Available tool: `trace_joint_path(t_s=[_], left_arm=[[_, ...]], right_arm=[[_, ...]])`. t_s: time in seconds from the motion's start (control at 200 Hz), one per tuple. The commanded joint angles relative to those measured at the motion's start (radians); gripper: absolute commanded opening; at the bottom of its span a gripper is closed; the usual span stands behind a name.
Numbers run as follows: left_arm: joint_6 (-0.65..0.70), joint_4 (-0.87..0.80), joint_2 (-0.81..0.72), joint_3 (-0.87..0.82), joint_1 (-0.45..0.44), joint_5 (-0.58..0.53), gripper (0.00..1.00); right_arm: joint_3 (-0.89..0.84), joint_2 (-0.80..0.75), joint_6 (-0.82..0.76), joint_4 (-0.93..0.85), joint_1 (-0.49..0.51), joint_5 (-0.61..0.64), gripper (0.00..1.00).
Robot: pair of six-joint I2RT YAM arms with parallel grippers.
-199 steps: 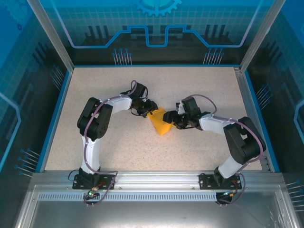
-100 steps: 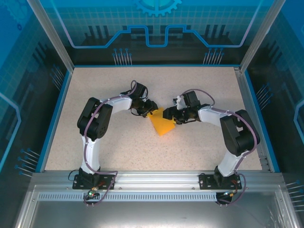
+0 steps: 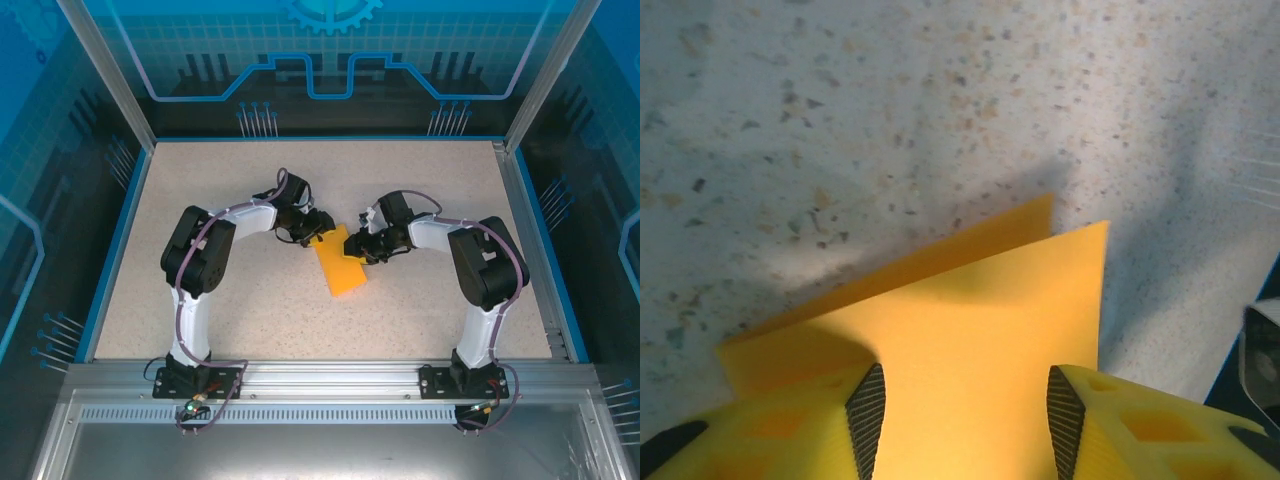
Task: Fold a paper plane with a square sheet of paper (pick it up from the middle)
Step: Third fold the triangle at the center of the table.
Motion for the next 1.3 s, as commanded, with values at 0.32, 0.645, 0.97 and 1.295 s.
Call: trace_joint_path(t_s=[0.32,0.645,0.97,1.295], left_arm=[[0.026,-0.004,-0.182,-0.097,0.002,0.021,0.52],[0.005,0.014,-0.245,-0.163,0.002,0.023,0.53],[-0.022,0.043,-0.252,-0.178,0.003,0.050,0.53],[-0.044,0.056,-0.194,-0.160,-0.043,0.065,0.52]], right_arm=[[-0.063,-0.020,0.091,0.057,-0.009,0.035,0.13],[-0.278,-0.095,0.507,0.432,0.081,0.205,0.12],[-0.386,-0.175,0.759,0.518,0.166,0.428,0.13],[-0.388,-0.205,0.826,0.507,0.243,0.519,0.13]])
